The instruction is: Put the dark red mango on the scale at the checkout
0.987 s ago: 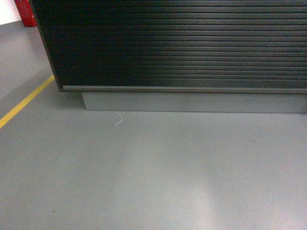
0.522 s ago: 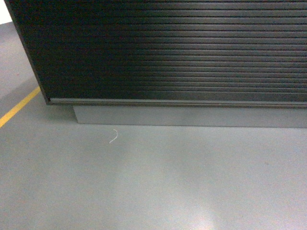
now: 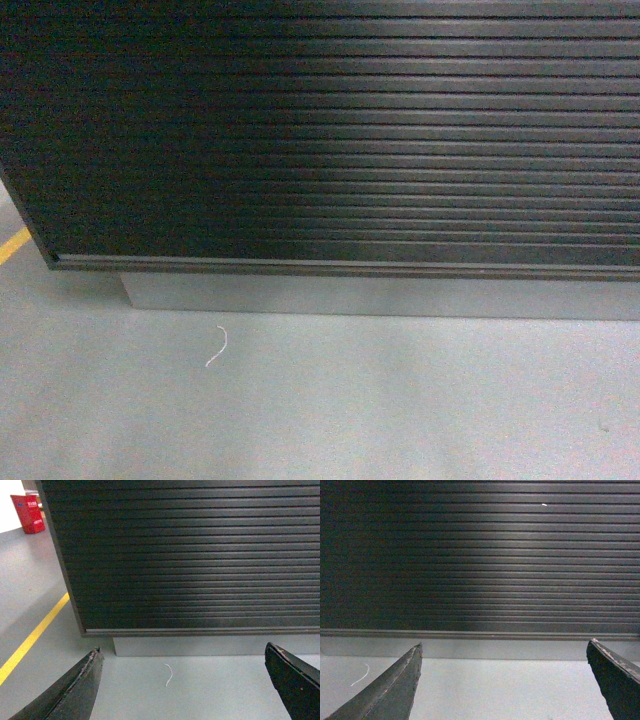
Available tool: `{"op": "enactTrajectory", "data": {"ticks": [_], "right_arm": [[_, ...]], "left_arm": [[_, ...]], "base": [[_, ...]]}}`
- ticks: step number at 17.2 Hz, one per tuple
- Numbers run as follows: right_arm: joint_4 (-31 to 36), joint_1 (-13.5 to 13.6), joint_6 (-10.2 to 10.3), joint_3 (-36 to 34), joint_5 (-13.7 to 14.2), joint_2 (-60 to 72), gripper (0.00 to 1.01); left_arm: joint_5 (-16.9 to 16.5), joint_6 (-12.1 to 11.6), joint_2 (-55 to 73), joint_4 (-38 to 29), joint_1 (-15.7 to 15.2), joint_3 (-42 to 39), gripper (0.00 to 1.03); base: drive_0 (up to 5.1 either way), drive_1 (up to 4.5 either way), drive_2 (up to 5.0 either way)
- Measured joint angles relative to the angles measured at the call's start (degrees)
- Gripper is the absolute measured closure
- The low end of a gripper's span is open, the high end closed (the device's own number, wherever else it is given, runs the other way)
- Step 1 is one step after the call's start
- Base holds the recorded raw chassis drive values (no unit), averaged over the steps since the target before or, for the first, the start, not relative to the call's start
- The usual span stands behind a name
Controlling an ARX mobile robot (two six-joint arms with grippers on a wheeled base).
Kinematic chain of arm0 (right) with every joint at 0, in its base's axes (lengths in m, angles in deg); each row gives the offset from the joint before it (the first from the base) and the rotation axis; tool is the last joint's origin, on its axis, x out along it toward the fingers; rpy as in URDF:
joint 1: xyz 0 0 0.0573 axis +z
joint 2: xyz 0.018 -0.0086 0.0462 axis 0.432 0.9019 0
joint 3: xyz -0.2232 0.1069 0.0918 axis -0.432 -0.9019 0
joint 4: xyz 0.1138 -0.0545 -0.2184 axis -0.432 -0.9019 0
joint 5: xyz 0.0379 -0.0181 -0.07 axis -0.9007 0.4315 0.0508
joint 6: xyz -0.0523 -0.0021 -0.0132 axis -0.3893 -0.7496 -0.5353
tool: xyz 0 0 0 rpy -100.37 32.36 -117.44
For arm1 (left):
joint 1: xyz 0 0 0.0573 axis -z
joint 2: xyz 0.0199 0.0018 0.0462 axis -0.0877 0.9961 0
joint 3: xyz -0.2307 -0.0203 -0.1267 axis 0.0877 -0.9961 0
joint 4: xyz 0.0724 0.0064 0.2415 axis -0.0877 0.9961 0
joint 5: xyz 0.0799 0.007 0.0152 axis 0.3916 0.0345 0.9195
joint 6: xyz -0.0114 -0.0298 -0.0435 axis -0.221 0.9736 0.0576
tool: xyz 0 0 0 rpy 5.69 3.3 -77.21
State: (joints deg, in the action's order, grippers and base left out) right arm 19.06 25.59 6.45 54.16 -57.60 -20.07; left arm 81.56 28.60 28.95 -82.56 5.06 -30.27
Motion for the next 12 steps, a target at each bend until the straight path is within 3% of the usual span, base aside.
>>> {"op": "enactTrajectory", "data": {"ticks": [12], "right_arm": [[-0.20, 0.00, 0.00, 0.00, 0.00, 0.00, 0.03]], "left_arm": [[0.02, -0.02, 0.00, 0.17, 0.00, 0.00, 0.05]], "base": [[0.0, 4.26, -4.3]]}}
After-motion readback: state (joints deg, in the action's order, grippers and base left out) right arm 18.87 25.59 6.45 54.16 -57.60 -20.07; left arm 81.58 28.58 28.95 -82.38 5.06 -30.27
